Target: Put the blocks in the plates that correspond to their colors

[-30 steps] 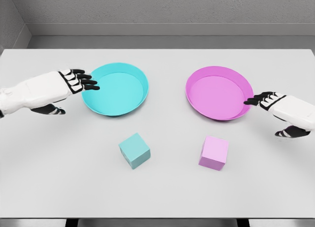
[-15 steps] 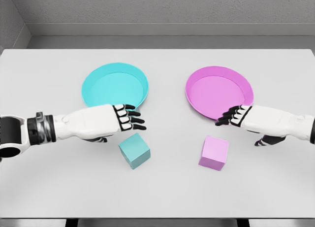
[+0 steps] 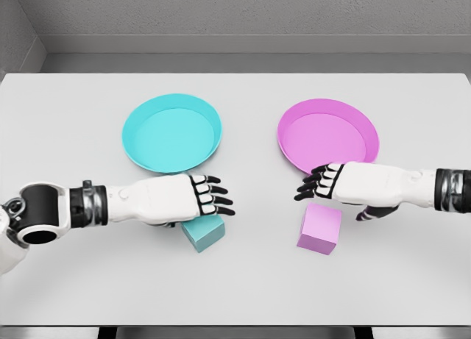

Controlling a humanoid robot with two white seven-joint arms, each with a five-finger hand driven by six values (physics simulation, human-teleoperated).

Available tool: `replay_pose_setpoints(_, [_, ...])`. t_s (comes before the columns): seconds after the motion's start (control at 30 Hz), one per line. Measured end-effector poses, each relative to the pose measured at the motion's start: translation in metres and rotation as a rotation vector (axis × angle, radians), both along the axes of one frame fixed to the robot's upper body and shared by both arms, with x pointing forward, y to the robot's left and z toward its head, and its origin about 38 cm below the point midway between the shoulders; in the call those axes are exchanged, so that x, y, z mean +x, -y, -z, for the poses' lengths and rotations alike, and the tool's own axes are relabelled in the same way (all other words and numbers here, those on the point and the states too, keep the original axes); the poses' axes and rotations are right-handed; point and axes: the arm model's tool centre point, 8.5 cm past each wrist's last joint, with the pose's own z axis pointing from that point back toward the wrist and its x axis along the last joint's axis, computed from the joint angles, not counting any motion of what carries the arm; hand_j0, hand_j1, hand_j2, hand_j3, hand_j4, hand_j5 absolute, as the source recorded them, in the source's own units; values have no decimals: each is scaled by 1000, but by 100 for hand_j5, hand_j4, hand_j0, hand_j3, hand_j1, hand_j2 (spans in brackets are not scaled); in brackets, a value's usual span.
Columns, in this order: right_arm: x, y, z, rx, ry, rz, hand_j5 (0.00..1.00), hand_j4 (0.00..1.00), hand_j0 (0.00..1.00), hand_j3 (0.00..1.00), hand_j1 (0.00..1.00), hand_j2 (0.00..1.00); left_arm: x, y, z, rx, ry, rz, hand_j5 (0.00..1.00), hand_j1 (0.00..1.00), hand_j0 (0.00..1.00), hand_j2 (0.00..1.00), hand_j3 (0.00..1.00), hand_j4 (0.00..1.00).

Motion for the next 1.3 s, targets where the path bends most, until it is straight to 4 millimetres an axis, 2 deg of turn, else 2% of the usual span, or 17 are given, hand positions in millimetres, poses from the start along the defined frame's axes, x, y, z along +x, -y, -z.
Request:
replay_pose_setpoints(0.2, [-6,-13,15,0,-43,-35,100,100,100,100,100,100,-2,5,3,2,-10,10,100,100,100,100,100,100])
replay_pose_setpoints(0.37, [-8,-17,20,2,-58,-47,100,100,100,100,100,100,-5,9,9,23,-27,28,94,94,94,94,94,94])
replay_pose_setpoints(0.43, [-9,-18,21,1,-60,-49,100,100,100,100,100,100,-7,10,11,30,-33,33,88,88,88,88,88,88])
replay_pose_setpoints(0.5, [-9,-18,21,1,-62,-50,100,100,100,100,100,100,-7,11,11,33,-33,36,75,75,75,75,75,75])
replay_pose_setpoints(0.57, [-10,-20,23,1,-67,-53,100,100,100,100,100,100,-7,11,11,33,-35,37,69,69,69,69,69,69])
replay_pose_setpoints(0.6, [-10,-20,23,1,-68,-56,96,96,96,96,96,96,-7,12,11,33,-34,38,65,65,65,65,65,65])
replay_pose_setpoints(0.63, [-10,-21,23,-1,-68,-58,79,79,79,79,79,79,-6,12,10,34,-32,38,61,61,61,61,61,61])
replay_pose_setpoints(0.7, [-9,-22,22,-4,-65,-60,62,62,62,62,62,62,-6,12,10,32,-33,37,55,55,55,55,55,55])
replay_pose_setpoints(0.87, [-8,-22,21,-6,-63,-62,60,60,60,60,60,60,-5,12,7,30,-30,37,41,41,41,41,41,41])
replay_pose_setpoints(1.13, [0,-23,8,-9,-21,-66,57,57,57,57,57,57,7,7,-14,-3,2,21,38,38,38,38,38,38])
replay_pose_setpoints(1.3, [12,-24,-15,-8,44,-66,57,57,57,57,57,57,30,1,-49,-34,70,-5,38,38,38,38,38,38])
